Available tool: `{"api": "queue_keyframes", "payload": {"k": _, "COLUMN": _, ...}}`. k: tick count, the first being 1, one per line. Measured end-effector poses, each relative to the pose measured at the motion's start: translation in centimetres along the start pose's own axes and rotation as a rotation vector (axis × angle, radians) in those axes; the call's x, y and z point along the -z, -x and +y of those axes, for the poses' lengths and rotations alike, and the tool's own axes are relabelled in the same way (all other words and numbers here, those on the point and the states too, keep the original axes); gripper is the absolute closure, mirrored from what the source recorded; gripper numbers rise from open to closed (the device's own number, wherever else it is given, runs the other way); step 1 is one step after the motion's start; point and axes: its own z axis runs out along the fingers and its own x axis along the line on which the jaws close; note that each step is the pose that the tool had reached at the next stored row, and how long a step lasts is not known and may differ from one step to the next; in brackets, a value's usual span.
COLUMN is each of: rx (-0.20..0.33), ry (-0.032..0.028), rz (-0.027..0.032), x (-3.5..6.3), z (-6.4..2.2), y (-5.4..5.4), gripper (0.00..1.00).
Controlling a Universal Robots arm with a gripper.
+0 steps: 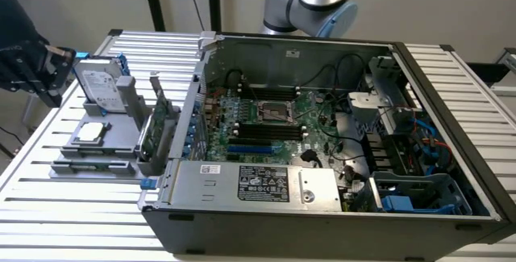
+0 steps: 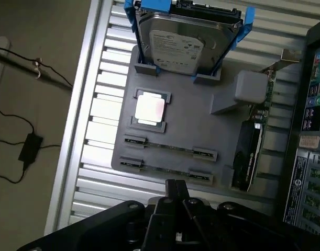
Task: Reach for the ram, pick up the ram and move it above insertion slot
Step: 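Pick up the ram and move it above insertion slot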
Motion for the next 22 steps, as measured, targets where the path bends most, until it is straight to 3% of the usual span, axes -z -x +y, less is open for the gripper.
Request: {"api": "queue_keyframes", "payload": {"k": 22, "rx": 0.397, "ry": 0.0003, "rz": 0.0439, "x": 0.00, "z": 0.00, "y": 0.00, "gripper": 0.89}}
